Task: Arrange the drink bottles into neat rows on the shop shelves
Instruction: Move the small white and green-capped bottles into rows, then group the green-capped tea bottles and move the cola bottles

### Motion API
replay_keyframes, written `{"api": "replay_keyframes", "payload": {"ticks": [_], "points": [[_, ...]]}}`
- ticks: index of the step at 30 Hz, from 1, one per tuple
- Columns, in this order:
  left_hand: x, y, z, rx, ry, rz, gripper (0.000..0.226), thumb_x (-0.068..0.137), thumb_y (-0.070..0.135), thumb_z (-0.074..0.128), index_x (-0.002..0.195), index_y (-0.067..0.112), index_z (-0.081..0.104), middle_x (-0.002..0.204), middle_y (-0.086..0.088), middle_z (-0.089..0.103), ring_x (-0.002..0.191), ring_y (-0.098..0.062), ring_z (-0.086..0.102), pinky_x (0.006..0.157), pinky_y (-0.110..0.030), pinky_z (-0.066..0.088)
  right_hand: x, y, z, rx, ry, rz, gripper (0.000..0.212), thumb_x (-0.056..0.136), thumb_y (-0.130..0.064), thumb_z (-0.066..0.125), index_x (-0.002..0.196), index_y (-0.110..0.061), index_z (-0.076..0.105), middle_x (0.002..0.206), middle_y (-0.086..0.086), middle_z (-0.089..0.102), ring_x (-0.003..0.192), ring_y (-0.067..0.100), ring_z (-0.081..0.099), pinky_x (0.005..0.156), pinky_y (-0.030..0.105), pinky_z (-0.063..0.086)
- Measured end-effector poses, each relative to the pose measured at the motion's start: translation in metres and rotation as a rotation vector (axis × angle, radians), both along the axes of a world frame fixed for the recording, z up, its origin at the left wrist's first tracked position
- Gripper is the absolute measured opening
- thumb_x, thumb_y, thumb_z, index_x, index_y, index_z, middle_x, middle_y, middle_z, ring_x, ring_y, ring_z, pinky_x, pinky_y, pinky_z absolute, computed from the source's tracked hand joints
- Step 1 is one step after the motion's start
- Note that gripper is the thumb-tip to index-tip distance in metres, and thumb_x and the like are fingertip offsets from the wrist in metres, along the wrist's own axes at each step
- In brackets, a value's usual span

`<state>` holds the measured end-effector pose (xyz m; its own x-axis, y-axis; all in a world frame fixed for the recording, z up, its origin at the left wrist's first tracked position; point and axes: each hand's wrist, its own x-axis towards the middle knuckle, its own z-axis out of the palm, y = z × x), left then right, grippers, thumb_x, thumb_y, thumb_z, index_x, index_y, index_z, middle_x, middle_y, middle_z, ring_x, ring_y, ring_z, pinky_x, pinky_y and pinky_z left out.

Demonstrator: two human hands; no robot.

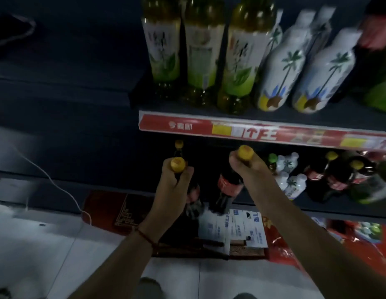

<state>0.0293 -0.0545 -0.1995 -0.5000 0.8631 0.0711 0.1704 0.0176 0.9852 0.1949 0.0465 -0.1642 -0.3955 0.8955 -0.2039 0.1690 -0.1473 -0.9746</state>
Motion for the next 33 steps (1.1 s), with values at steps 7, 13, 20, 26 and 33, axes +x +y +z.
{"api": "replay_keyframes", "payload": {"ticks": [7,13,20,26,33], "points": [[-0.028,0.068,-0.111,0.169,0.152,0.011,0.017,0.093,0.031,0.066,0.105,0.020,0.062,0.101,0.007,0.067,0.098,-0.002,0.063,0.087,-0.020,0.047,-0.069,0.082,-0.090,0.247,-0.009,-0.114,0.018,0.089,-0.018,0.069,0.103,-0.008,0.069,0.096,0.001,0.068,0.090,0.013,0.063,0.080,0.026,0.049],[-0.026,0.108,-0.163,0.274,0.312,0.026,0.017,0.093,0.035,0.066,0.107,0.033,0.056,0.105,0.020,0.061,0.101,0.005,0.057,0.094,-0.020,0.046,-0.096,0.132,-0.129,0.514,-0.288,-0.047,0.013,0.081,-0.012,0.074,0.090,-0.009,0.065,0.090,0.008,0.065,0.086,0.021,0.063,0.079,0.034,0.053],[-0.032,0.134,-0.175,0.306,0.958,0.181,0.053,0.094,0.046,0.060,0.132,0.012,0.049,0.113,-0.008,0.064,0.099,-0.022,0.062,0.075,-0.039,0.056,-0.095,0.135,-0.142,0.746,-0.679,0.022,0.029,0.090,-0.019,0.061,0.114,-0.004,0.056,0.117,0.015,0.061,0.108,0.030,0.059,0.073,0.027,0.040],[-0.049,0.148,-0.167,0.239,1.267,0.297,0.060,0.091,0.046,0.059,0.133,0.003,0.054,0.105,-0.017,0.060,0.092,-0.033,0.060,0.072,-0.042,0.053,-0.078,0.129,-0.135,0.796,-0.618,0.155,0.056,0.088,-0.028,0.065,0.137,-0.013,0.043,0.126,0.011,0.057,0.111,0.027,0.058,0.079,0.030,0.047],[-0.028,0.144,-0.149,0.331,1.482,0.285,0.064,0.092,0.051,0.047,0.138,0.006,0.050,0.129,-0.016,0.053,0.118,-0.034,0.049,0.092,-0.047,0.041,0.020,0.136,-0.142,0.999,-0.566,-0.064,0.046,0.090,-0.031,0.065,0.133,-0.018,0.054,0.128,0.006,0.052,0.116,0.022,0.052,0.090,0.024,0.040]]}}
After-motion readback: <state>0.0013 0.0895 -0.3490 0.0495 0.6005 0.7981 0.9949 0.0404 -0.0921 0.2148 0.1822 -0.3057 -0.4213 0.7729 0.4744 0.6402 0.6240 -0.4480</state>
